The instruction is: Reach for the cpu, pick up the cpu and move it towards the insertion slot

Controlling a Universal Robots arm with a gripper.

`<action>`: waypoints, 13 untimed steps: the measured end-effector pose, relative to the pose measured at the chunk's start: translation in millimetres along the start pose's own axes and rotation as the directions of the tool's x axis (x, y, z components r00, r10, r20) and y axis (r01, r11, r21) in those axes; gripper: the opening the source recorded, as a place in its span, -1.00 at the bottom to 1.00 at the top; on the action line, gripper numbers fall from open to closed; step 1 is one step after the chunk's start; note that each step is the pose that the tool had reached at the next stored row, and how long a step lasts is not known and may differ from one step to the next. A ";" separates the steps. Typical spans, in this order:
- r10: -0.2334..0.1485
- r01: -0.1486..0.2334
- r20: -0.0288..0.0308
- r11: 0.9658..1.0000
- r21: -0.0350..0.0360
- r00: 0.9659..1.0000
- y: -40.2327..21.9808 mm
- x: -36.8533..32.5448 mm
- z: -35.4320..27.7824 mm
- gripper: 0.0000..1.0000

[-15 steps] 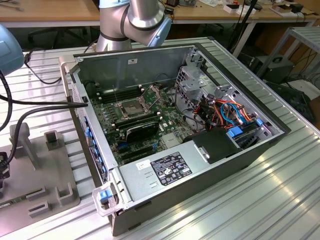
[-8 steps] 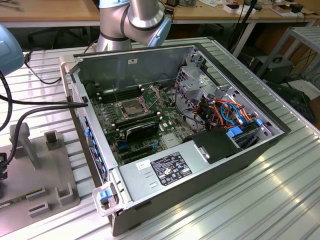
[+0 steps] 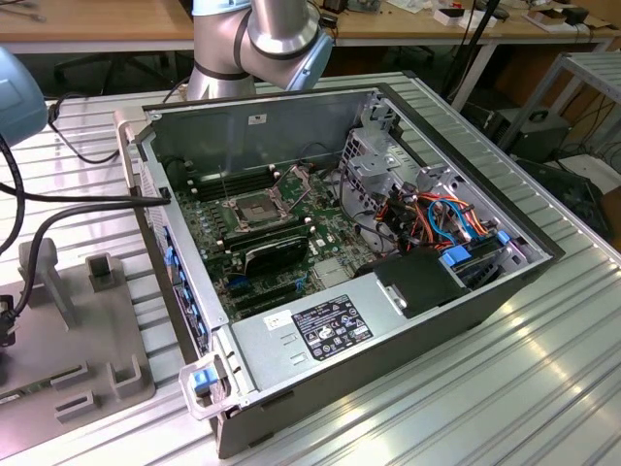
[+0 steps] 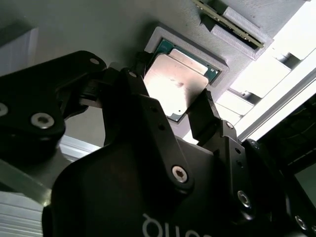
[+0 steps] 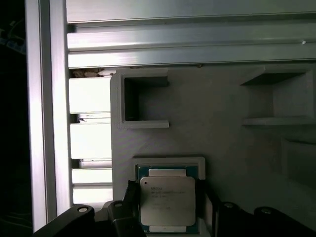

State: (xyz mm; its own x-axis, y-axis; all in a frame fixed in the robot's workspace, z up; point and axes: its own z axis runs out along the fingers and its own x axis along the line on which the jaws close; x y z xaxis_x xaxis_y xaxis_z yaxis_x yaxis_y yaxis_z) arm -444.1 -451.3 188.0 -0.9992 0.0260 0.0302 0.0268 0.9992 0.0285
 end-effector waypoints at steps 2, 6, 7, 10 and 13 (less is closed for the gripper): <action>-0.007 0.007 0.000 1.000 -0.001 1.000 -0.1 0.0 0.2 0.22; -0.007 0.007 0.000 1.000 -0.001 1.000 -0.2 -0.1 0.3 0.09; -0.007 0.007 0.000 1.000 -0.001 1.000 -0.2 -0.1 0.3 0.09; -0.007 0.007 0.000 1.000 -0.001 1.000 -0.1 0.0 -1.8 0.09; -0.007 0.007 0.000 1.000 -0.001 1.000 0.0 0.1 -5.6 0.09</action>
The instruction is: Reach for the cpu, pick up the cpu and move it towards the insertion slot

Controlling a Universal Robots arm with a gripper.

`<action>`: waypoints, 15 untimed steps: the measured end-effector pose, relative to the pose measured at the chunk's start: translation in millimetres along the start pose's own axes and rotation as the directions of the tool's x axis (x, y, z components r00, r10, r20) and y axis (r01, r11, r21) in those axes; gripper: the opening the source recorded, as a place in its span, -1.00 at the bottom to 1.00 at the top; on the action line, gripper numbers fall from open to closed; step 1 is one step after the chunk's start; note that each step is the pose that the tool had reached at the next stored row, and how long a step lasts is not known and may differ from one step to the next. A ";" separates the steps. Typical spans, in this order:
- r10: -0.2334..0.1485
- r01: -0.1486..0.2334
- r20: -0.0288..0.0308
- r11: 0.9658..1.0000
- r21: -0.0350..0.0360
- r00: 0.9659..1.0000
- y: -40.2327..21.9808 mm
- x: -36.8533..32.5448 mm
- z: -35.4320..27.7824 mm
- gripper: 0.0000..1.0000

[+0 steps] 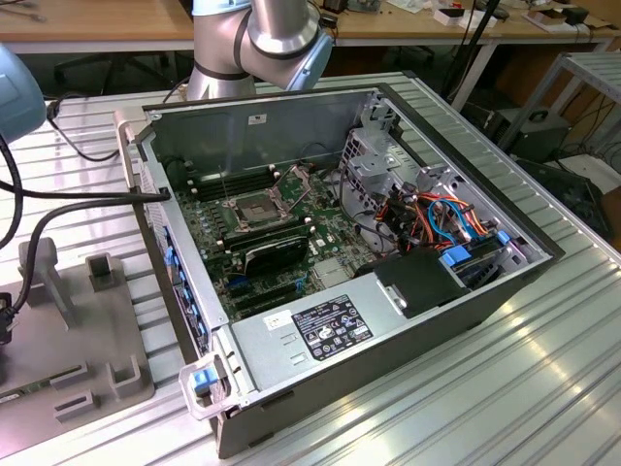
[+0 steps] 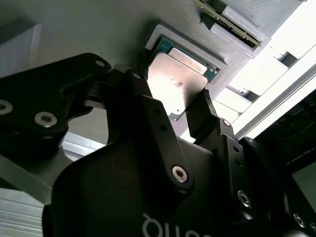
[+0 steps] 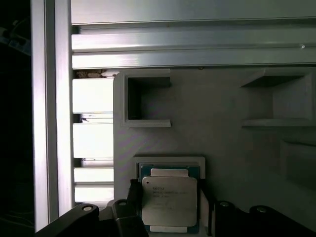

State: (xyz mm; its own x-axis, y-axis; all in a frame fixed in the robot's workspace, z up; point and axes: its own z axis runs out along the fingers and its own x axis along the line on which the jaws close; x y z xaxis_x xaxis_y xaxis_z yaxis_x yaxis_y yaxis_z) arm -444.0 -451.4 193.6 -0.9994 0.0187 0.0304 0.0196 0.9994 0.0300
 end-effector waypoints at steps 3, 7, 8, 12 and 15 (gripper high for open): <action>0.000 0.000 0.000 1.000 0.000 1.000 0.2 0.2 -6.1 0.09; 0.000 0.000 -0.001 1.000 0.000 1.000 0.4 0.4 -14.4 0.09; 0.000 0.000 -0.001 1.000 0.000 1.000 0.5 0.5 -16.8 0.09; 0.000 0.000 -0.001 1.000 0.000 1.000 0.7 0.7 -23.4 0.09; 0.000 0.000 -0.001 1.000 0.000 1.000 0.7 0.7 -23.7 0.09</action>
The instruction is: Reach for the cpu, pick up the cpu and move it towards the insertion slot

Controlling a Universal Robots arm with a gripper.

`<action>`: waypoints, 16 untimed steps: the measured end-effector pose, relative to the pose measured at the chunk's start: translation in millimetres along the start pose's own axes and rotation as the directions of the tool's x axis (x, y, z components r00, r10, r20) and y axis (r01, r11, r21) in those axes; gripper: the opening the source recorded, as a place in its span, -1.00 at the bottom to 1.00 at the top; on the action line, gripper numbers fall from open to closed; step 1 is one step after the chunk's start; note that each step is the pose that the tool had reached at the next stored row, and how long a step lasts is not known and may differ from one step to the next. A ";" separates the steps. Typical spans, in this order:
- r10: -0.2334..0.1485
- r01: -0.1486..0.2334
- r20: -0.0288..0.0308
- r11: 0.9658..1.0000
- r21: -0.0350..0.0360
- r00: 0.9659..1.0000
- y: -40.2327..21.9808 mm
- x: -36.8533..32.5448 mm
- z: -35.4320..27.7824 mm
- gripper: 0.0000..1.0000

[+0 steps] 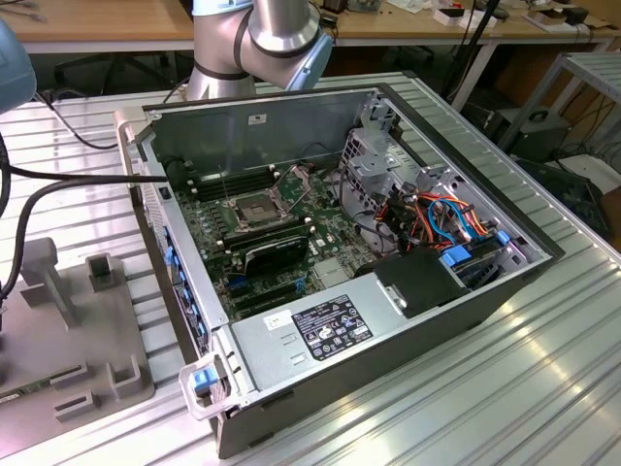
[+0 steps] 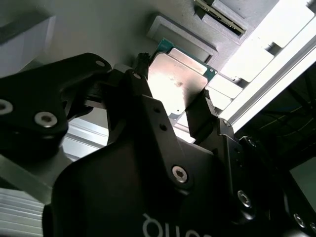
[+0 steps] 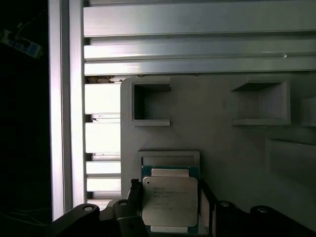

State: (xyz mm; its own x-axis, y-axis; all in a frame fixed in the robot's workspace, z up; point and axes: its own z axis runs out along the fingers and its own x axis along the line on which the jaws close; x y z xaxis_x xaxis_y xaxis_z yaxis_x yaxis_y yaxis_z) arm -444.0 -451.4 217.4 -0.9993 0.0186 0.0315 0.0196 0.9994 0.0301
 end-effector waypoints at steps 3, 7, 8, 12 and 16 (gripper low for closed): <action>0.000 0.000 0.000 1.000 0.000 1.000 0.0 0.0 -0.1 0.09; 0.000 0.000 -0.001 1.000 0.000 1.000 0.0 0.1 -1.2 0.09; 0.000 0.000 -0.001 1.000 0.000 1.000 0.0 0.1 -1.7 0.09; 0.000 0.000 0.000 1.000 0.000 1.000 0.1 0.2 -5.1 0.09; 0.000 0.000 0.000 1.000 0.000 1.000 0.3 0.3 -9.7 0.09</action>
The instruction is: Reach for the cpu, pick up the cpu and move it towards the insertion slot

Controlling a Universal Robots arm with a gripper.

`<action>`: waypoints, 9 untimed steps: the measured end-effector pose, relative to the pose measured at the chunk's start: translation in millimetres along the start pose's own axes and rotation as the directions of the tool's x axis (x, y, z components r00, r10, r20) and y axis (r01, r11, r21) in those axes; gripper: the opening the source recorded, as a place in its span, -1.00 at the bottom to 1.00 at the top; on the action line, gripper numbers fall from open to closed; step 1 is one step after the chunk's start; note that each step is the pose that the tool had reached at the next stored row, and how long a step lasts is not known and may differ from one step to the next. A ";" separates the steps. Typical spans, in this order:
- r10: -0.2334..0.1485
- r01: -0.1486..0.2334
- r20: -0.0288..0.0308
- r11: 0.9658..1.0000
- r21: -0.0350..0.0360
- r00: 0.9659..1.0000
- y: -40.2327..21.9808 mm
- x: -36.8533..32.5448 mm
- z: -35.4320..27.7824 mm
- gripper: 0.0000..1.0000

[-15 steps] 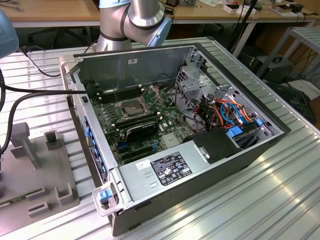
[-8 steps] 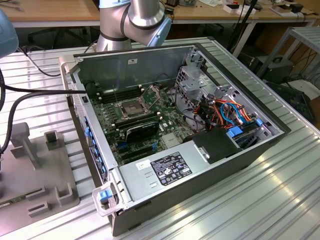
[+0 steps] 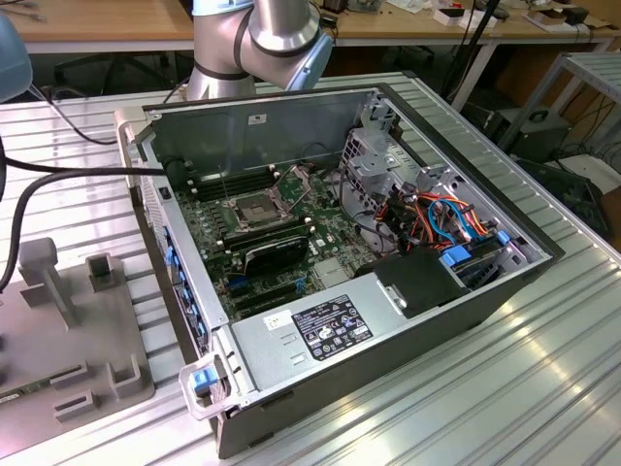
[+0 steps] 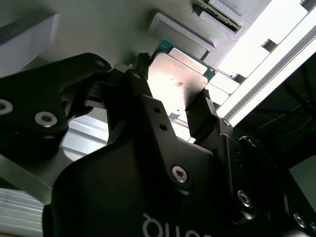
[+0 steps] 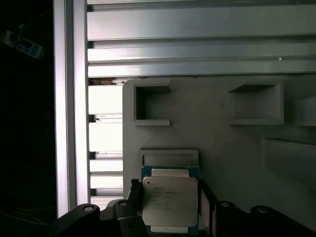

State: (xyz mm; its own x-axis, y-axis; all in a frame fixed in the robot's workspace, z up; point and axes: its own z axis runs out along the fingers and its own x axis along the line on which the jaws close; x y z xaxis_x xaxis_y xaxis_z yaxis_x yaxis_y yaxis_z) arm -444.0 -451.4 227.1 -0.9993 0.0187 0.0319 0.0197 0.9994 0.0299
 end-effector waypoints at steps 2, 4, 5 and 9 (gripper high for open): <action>0.000 0.000 0.000 1.000 0.000 1.000 0.0 0.1 -1.4 0.09; 0.000 0.000 0.000 1.000 0.000 1.000 0.1 0.1 -2.9 0.09; 0.000 0.000 0.000 1.000 0.000 1.000 0.1 0.1 -3.7 0.09; 0.000 0.000 0.000 1.000 0.000 1.000 0.2 0.2 -6.7 0.09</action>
State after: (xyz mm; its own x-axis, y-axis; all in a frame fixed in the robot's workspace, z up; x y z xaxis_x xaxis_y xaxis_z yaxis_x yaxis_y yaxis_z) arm -444.0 -451.4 233.8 -0.9993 0.0188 0.0320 0.0197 0.9994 0.0299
